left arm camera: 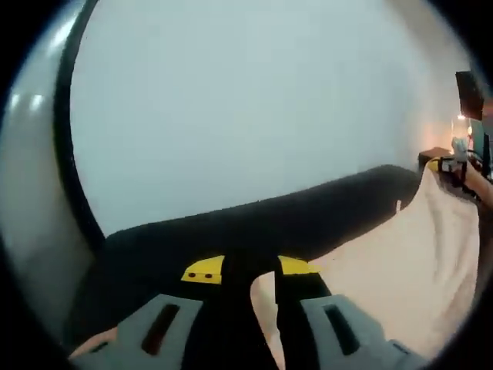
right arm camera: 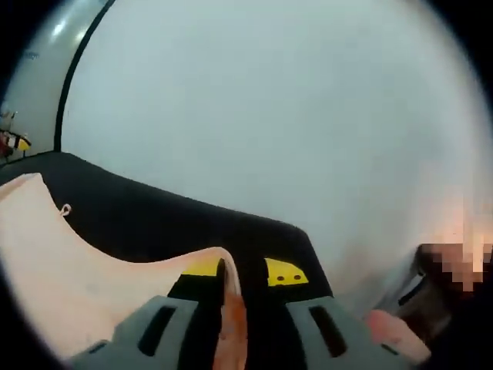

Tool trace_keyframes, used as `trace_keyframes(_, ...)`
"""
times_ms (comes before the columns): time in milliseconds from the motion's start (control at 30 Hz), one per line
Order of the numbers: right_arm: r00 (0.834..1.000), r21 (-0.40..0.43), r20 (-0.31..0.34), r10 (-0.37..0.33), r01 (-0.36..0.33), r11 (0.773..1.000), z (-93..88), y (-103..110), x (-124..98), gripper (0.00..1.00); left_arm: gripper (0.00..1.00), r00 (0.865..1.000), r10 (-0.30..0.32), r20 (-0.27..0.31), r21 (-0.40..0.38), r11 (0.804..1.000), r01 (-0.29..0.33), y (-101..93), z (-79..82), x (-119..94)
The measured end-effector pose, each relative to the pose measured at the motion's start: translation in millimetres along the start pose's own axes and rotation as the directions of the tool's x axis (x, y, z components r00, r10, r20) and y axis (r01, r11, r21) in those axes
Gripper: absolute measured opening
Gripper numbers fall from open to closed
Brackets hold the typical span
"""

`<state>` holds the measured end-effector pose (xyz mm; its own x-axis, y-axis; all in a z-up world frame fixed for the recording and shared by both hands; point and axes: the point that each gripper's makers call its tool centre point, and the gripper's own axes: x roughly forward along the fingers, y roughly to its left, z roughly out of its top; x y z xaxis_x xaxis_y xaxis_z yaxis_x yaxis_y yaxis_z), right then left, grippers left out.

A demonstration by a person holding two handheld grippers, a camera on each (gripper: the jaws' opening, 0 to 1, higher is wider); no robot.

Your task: Fold the towel on the table until its edges align and the towel forms a compact rectangular stack.

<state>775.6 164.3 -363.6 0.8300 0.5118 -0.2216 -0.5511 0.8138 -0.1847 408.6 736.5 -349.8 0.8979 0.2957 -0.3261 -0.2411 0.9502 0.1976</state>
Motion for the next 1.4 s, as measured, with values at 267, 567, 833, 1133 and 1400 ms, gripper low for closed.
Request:
trace_keyframes(267,0.993,-0.003,0.119,0.006,-0.006,1.000,9.4,-3.8,-94.1,0.13,0.22,0.999,-0.026,-0.037,0.292,0.956,0.036,-29.2,-28.1,-83.2)
trace_keyframes(567,0.990,-0.248,0.074,0.119,-0.098,0.964,-13.1,33.1,-169.3,0.10,0.22,0.993,-0.059,-0.099,0.486,0.868,0.100,-63.5,-59.1,-154.5)
trace_keyframes(833,0.985,-0.459,-0.054,0.162,-0.169,0.872,-56.4,53.5,-221.0,0.07,0.20,0.964,-0.189,-0.186,0.611,0.746,0.264,-99.5,-91.7,-191.8)
trace_keyframes(1133,0.973,-0.486,-0.128,0.192,-0.230,0.843,-81.7,57.6,-225.4,0.07,0.14,0.906,-0.123,-0.404,0.723,0.564,0.399,-110.7,-145.3,-191.5)
trace_keyframes(1400,0.971,-0.477,-0.134,0.197,-0.237,0.847,-84.8,54.6,-227.0,0.07,0.16,0.883,-0.055,-0.466,0.749,0.507,0.427,-98.3,-160.1,-170.1)
